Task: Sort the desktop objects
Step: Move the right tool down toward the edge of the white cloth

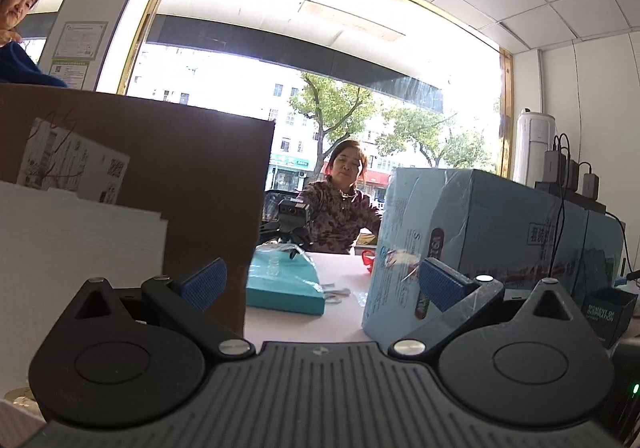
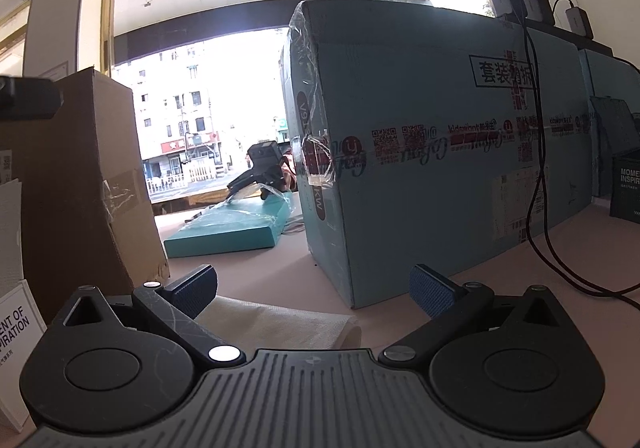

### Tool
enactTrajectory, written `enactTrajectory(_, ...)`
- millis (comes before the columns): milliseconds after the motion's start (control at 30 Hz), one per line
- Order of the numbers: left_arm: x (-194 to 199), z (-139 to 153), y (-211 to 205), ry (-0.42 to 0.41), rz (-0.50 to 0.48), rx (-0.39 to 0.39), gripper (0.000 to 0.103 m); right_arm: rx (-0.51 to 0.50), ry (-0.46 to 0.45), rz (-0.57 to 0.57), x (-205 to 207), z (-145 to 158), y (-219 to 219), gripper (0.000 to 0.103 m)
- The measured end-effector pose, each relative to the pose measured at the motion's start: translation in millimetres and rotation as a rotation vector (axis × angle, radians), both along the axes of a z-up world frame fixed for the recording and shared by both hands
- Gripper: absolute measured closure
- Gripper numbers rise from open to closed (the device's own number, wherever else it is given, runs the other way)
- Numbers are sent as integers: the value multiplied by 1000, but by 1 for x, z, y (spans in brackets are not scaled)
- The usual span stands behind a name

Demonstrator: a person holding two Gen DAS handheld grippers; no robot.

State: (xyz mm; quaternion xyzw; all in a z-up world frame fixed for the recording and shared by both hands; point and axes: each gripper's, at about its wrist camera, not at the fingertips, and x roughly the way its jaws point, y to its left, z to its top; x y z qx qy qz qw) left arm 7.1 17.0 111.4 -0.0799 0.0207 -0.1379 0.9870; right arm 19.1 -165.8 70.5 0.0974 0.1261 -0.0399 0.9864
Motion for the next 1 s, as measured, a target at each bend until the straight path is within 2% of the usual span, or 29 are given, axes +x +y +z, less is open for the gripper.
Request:
enactTrajectory(67, 13, 7, -14, 19, -18, -16, 0, 24, 4, -7, 0, -1, -4, 0)
enactTrajectory(133, 24, 2, -20, 28, -18, -34, 0, 47, 8, -17, 0, -1, -8, 0)
enactTrajectory(267, 50, -39, -11, 131, -47, -91, 0, 88, 31, -25, 4, -3, -15, 0)
enactTrajectory(333, 63, -61, -11, 197, -51, -43, 0, 95, 52, -21, 7, -4, -15, 0)
enactTrajectory(400, 71, -76, -12, 230, -25, -16, 0, 66, 118, -30, 15, -7, -11, 0)
enactTrajectory(433, 74, -78, -10, 250, -20, -25, 0, 61, 144, -28, 18, -8, -9, 0)
enactTrajectory(533, 79, -82, -6, 295, -10, -53, 0, 88, 146, -23, 19, -11, -12, 0)
enactTrajectory(667, 81, -85, -4, 302, 26, -41, 0, 132, 151, -31, 19, -13, -17, 0)
enactTrajectory(767, 86, -89, -3, 351, 37, -38, 0, 184, 158, -22, 19, -15, -24, 0)
enactTrajectory(1000, 101, -101, 11, 478, 68, -118, 0, 251, 171, -21, 17, -18, -32, 0)
